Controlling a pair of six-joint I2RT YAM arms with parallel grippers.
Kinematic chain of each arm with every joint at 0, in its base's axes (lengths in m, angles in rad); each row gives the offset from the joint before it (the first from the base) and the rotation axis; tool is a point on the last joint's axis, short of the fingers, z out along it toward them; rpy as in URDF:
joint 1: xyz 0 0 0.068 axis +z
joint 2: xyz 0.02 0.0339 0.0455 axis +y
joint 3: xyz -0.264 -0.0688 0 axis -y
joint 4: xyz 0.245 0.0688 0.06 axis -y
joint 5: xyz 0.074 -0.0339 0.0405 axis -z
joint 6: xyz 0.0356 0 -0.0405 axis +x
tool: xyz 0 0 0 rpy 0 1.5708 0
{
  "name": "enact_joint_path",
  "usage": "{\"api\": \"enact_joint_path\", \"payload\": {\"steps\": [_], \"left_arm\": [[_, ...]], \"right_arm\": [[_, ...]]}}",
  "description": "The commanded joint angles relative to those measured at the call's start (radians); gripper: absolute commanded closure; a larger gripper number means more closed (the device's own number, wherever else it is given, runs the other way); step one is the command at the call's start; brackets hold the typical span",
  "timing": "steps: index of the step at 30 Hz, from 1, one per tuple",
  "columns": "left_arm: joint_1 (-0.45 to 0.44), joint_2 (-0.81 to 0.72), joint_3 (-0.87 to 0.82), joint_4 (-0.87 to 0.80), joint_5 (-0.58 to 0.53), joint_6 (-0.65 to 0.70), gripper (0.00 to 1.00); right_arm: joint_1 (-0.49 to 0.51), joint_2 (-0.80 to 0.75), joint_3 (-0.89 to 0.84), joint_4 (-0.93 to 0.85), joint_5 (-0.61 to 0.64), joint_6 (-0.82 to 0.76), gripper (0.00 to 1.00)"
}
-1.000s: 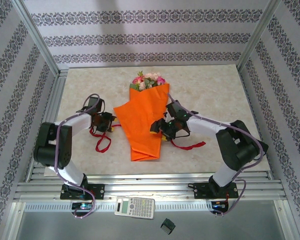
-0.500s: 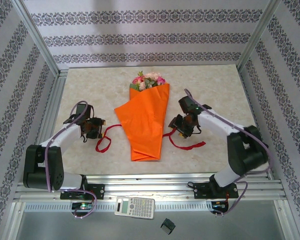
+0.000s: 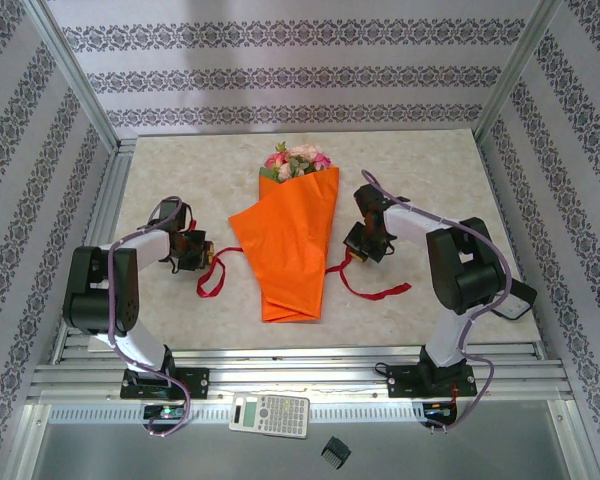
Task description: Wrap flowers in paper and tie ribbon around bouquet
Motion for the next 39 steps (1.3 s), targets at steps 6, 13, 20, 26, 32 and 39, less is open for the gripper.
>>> {"api": "enact_joint_path", "payload": {"steps": [6, 13, 20, 26, 32, 39], "left_arm": [[0.019, 0.149, 0.093, 0.033, -0.018, 0.084, 1.00], [0.027, 0.151, 0.161, -0.048, -0.046, 0.133, 1.00], [0.034, 0.016, 0.075, -0.069, -0.095, 0.128, 1.00], [0.043, -0.007, 0.055, -0.071, -0.094, 0.140, 1.00], [0.058, -0.006, 0.057, -0.076, -0.091, 0.162, 1.00], [0.070, 0.043, 0.071, -0.030, -0.056, 0.185, 1.00]], "right_arm": [[-0.063, 0.116, 0.227, -0.026, 0.040, -0.138, 1.00], [-0.085, 0.169, 0.369, -0.164, 0.037, -0.177, 0.96], [0.036, -0.053, 0.110, -0.187, 0.087, -0.008, 0.46], [0.109, 0.004, 0.056, -0.122, 0.048, 0.066, 0.48], [0.074, 0.125, 0.124, -0.139, 0.095, 0.021, 0.74], [0.001, 0.187, 0.288, -0.146, 0.156, -0.116, 1.00]]}}
